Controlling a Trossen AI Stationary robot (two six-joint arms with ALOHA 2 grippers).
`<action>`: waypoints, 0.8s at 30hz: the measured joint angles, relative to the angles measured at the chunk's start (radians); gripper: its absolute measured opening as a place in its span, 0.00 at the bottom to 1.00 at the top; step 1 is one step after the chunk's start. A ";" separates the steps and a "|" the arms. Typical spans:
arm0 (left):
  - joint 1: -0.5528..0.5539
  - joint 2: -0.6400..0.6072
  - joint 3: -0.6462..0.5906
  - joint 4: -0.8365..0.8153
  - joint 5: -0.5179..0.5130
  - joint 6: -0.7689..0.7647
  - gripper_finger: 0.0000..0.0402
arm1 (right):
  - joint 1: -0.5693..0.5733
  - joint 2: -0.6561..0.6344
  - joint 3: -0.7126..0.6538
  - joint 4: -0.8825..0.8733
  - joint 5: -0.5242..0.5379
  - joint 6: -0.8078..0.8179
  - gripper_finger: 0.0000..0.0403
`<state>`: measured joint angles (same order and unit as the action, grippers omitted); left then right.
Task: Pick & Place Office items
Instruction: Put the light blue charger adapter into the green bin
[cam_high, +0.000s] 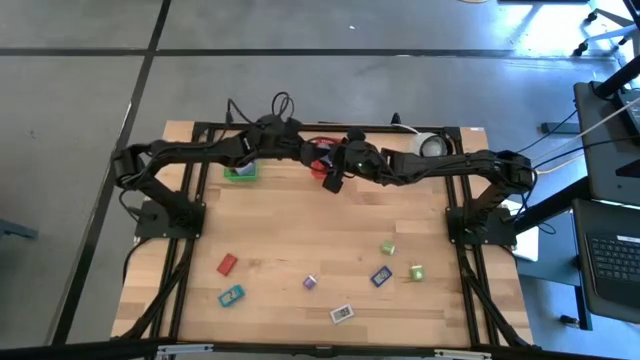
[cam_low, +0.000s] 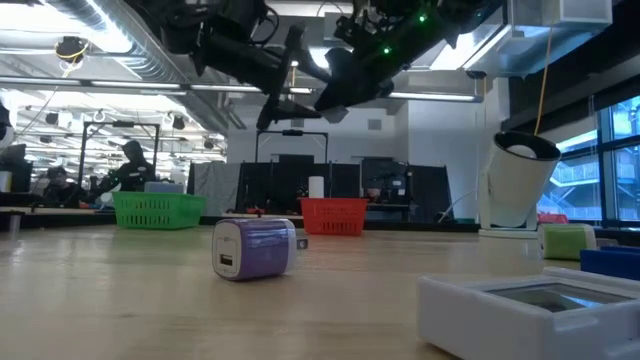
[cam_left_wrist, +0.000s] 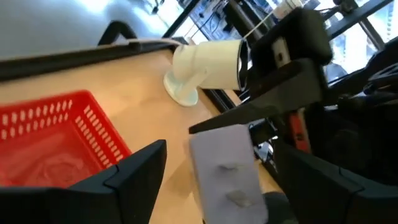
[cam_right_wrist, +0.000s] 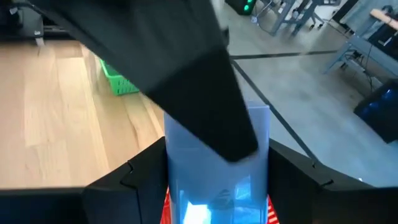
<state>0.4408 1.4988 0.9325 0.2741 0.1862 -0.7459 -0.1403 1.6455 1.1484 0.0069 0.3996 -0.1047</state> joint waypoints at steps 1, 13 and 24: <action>0.000 0.010 0.000 0.004 0.007 -0.012 0.73 | 0.000 0.000 0.000 0.000 0.000 -0.014 0.55; 0.033 0.038 0.000 0.015 0.025 -0.088 0.67 | -0.003 0.000 0.000 -0.013 0.000 -0.082 0.55; 0.032 0.038 0.001 0.021 0.091 -0.087 0.42 | -0.007 0.000 0.000 -0.028 -0.001 -0.090 0.57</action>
<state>0.4732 1.5364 0.9333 0.2951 0.2768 -0.8332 -0.1473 1.6455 1.1484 -0.0209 0.3988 -0.1947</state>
